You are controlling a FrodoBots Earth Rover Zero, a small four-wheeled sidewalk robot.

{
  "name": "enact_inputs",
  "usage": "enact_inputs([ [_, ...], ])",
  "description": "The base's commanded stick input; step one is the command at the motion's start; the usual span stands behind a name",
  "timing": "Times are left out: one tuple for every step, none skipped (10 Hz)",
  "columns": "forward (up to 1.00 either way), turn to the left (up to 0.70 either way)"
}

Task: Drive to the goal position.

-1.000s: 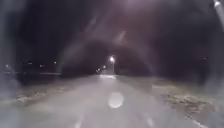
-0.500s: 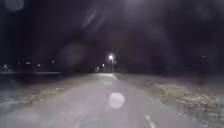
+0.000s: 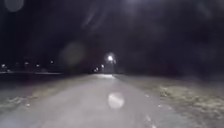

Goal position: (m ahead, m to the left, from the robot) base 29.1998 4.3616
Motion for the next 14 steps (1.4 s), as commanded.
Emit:
enact_inputs([
  [0.85, 0.0],
  [0.85, 0.0],
  [0.85, 0.0],
  [0.85, 0.0],
  [0.85, 0.0],
  [0.85, 0.0],
  [0.85, 0.0],
  [0.85, 0.0],
  [0.85, 0.0],
  [0.85, 0.0],
  [0.85, 0.0],
  [0.85, 0.0],
  [0.85, 0.0],
  [0.85, 0.0],
])
